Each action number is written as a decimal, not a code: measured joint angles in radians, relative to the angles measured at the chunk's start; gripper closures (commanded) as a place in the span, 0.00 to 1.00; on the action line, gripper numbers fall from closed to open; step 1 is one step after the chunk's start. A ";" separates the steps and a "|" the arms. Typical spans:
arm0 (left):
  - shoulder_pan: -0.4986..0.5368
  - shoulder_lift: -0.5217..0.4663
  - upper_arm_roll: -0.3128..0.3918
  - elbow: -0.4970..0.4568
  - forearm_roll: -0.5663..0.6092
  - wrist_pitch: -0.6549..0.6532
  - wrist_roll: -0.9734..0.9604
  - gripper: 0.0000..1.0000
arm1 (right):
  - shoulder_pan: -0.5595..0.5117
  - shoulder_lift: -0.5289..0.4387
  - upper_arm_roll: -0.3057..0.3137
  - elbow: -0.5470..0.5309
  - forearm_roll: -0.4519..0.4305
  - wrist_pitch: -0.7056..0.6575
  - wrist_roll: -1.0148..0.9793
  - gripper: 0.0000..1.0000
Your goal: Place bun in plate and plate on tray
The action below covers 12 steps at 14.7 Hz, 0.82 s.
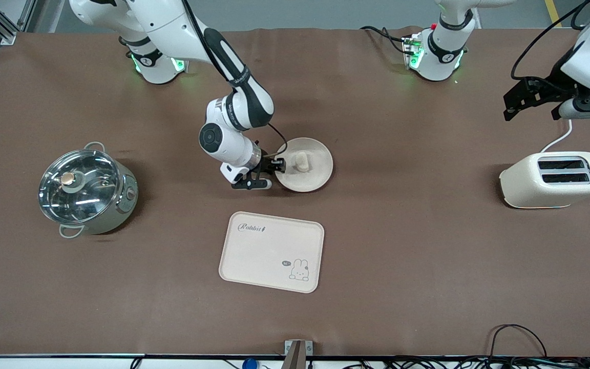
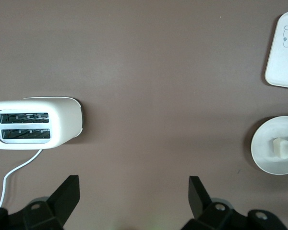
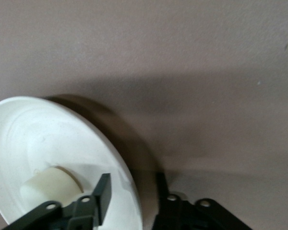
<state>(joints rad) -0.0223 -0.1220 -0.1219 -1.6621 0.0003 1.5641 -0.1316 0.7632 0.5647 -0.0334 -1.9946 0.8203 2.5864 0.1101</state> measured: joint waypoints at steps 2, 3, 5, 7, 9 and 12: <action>0.000 0.001 0.000 -0.004 0.000 0.000 0.000 0.00 | 0.003 0.000 0.000 0.000 0.004 0.000 0.000 0.85; 0.000 0.001 0.000 -0.004 0.000 0.000 0.000 0.00 | 0.003 0.000 0.000 0.000 0.004 0.000 0.000 0.94; 0.002 0.001 0.002 -0.004 0.000 0.000 0.000 0.00 | 0.003 -0.003 0.000 0.001 0.007 -0.001 -0.002 0.99; 0.005 0.001 0.004 -0.005 0.000 0.000 0.000 0.00 | 0.002 -0.009 -0.008 0.010 0.008 0.000 -0.002 0.99; 0.007 0.005 0.007 -0.005 0.000 0.000 0.000 0.00 | -0.018 -0.011 -0.030 0.032 0.008 0.000 -0.001 0.99; 0.012 0.008 0.009 -0.005 0.000 0.002 0.000 0.00 | -0.073 -0.013 -0.073 0.095 0.008 -0.011 -0.003 0.99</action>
<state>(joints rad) -0.0102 -0.1145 -0.1129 -1.6670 0.0003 1.5661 -0.1316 0.6902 0.5515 -0.1061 -1.8999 0.8284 2.5751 0.1067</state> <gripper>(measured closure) 0.000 0.952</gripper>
